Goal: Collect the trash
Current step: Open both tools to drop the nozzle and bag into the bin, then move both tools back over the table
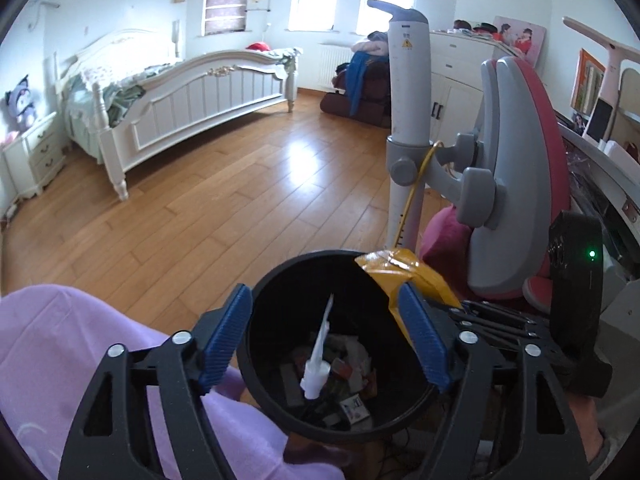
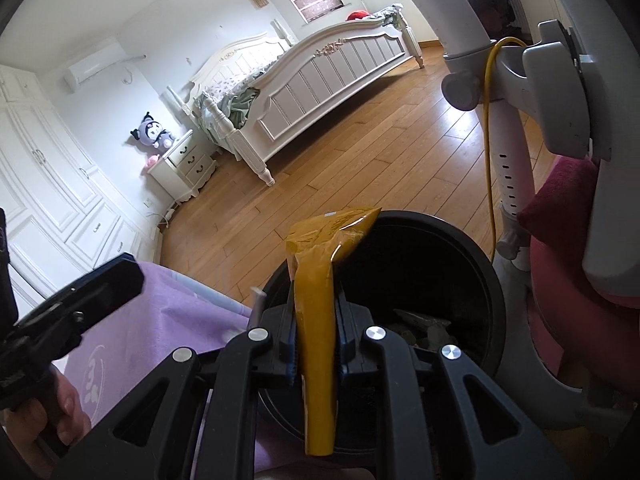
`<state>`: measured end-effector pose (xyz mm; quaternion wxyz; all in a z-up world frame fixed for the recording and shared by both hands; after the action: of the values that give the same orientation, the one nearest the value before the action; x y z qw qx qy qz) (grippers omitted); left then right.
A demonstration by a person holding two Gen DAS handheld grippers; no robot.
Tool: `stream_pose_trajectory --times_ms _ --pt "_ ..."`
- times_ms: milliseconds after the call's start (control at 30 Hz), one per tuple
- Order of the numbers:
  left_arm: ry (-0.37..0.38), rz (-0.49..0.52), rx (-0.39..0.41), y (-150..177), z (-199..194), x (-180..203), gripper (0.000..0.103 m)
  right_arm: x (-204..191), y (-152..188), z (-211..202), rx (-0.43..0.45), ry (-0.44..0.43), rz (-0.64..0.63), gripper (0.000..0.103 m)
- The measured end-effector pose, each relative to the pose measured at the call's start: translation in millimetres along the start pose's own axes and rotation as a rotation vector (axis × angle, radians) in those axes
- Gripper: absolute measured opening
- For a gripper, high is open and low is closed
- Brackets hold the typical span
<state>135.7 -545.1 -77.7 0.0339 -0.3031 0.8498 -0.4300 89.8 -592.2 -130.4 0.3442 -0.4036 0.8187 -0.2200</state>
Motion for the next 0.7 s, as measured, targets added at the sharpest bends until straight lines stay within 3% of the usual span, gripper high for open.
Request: stream_pose_trajectory --times_ms 33,67,100,133,400,700 --pt "-0.002 0.008 0.004 -1.8 -3.0 1.7 0.079 1.0 0.0 -3.0 0.010 0.004 0.010 0.039" --pt "-0.006 0.015 0.007 -2.9 -6.5 2.7 0.080 2.4 -0.7 -6.8 0.028 0.006 0.026 0.060" --pt "-0.016 0.023 0.013 -3.9 -10.9 3.4 0.084 2.3 -1.9 -11.4 0.046 0.003 0.042 0.074" --pt "-0.027 0.032 0.024 -5.0 -16.6 3.7 0.087 0.8 -2.2 -14.4 0.054 0.001 0.047 0.077" --pt "-0.101 0.057 0.116 -8.8 -80.2 -5.7 0.096 -34.0 1.4 -25.9 0.053 -0.022 0.000 0.078" --pt "-0.178 -0.002 0.189 15.0 -164.9 -49.6 0.098 -119.3 24.6 -36.2 0.027 -0.102 -0.135 0.078"
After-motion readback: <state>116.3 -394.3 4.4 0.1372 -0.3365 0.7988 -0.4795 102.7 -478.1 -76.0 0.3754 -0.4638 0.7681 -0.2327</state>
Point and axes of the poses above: each gripper's, at about its wrist camera, not at the fingertips, and z roughly the way its jaws point, x to its right, y to its underside, the point moved 10 cm from there along z, roughly the way its jaws point, and after that the axes turned 9 degrees about y, right-handed, at the moved point
